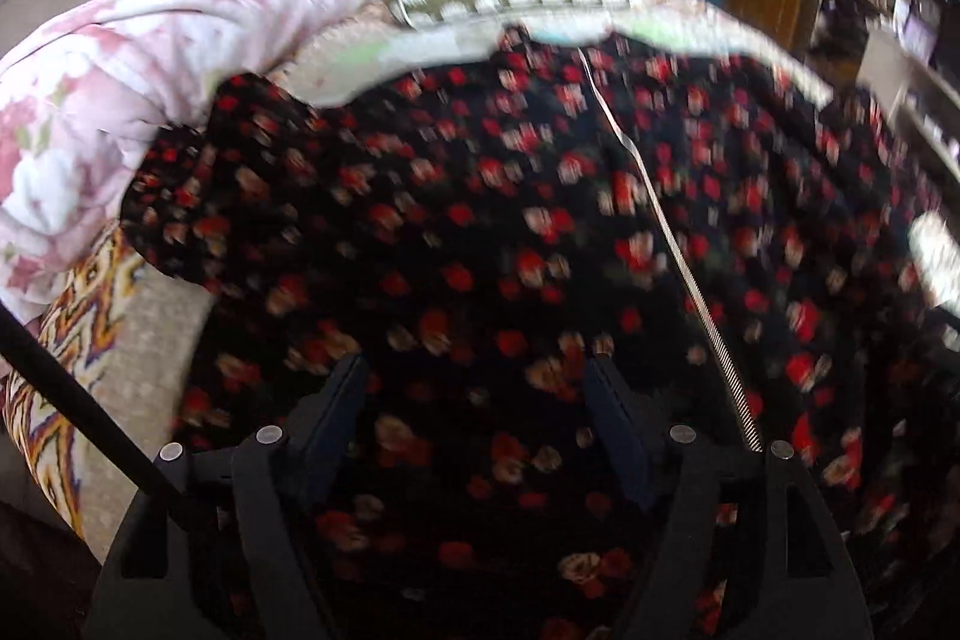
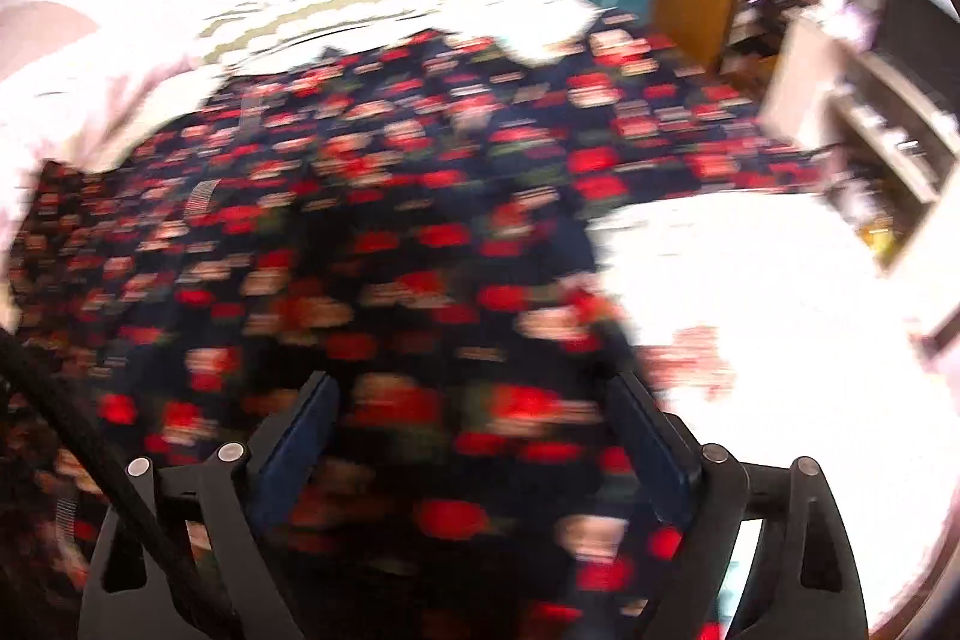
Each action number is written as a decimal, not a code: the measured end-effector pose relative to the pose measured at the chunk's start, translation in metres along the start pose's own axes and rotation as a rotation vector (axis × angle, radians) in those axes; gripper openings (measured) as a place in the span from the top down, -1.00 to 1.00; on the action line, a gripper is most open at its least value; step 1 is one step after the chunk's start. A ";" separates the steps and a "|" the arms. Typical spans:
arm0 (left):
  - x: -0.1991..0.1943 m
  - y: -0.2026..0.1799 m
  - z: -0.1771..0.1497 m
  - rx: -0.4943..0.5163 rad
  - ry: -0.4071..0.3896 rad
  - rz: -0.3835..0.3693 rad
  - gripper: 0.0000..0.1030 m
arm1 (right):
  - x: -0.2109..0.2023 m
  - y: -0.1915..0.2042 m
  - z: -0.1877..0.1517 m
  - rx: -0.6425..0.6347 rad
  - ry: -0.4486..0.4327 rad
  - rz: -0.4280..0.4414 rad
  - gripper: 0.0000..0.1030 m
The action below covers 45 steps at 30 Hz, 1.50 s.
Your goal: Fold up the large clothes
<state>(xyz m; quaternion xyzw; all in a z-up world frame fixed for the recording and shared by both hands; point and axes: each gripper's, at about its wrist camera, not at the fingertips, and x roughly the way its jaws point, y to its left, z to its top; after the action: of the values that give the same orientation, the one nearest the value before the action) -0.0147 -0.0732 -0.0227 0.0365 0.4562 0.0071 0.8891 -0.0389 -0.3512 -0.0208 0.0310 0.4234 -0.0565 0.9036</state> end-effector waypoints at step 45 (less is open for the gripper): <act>0.029 0.013 -0.025 -0.107 -0.072 0.069 -1.00 | -0.091 -0.005 -0.040 -0.117 -0.037 0.088 0.19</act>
<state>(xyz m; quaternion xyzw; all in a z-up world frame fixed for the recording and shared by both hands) -0.0177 -0.0574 -0.0595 0.0046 0.4212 0.0610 0.9049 -0.1276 -0.3449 0.0233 -0.0044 0.4077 0.0077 0.9131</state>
